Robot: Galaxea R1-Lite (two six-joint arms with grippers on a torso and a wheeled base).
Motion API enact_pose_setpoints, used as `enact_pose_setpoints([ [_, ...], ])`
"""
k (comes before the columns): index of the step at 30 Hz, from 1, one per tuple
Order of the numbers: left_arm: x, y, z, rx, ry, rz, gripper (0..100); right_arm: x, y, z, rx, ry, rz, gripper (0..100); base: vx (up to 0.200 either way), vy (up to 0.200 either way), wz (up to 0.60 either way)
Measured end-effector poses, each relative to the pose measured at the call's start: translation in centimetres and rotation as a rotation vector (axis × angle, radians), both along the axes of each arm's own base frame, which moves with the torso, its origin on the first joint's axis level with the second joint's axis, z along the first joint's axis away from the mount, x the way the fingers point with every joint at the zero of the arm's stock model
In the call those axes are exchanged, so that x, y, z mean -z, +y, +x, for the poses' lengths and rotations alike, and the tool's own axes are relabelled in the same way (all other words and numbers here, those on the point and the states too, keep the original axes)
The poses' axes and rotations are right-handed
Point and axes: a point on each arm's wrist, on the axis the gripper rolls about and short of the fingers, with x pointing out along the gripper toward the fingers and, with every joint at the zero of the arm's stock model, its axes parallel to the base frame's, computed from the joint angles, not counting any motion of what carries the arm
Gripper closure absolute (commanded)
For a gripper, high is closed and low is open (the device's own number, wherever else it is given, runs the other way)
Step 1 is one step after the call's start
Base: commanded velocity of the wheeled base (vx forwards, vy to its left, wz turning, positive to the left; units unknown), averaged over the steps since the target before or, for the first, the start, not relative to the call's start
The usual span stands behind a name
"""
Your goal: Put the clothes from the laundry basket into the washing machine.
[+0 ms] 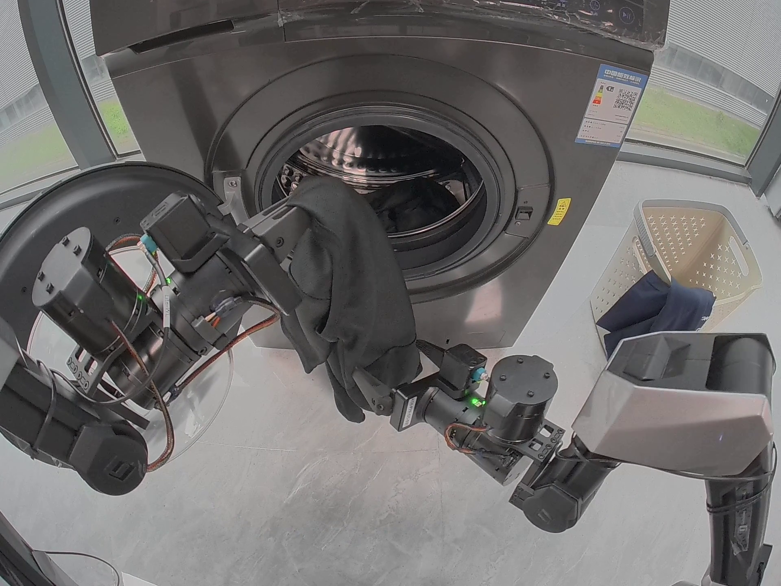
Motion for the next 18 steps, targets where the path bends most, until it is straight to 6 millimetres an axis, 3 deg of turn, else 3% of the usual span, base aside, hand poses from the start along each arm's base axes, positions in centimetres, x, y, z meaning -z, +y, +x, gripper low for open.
enact_pose_setpoints([
  [8,0.0,-0.2,-0.1,0.002,-0.004,0.005,100,1.8,1.9,0.8,-0.030,-0.007,0.000,0,0.000,0.000,0.00],
  [18,0.1,-0.5,-0.4,0.014,-0.011,0.016,100,1.6,3.2,3.3,-0.005,-0.065,0.056,0,0.000,0.000,0.00],
])
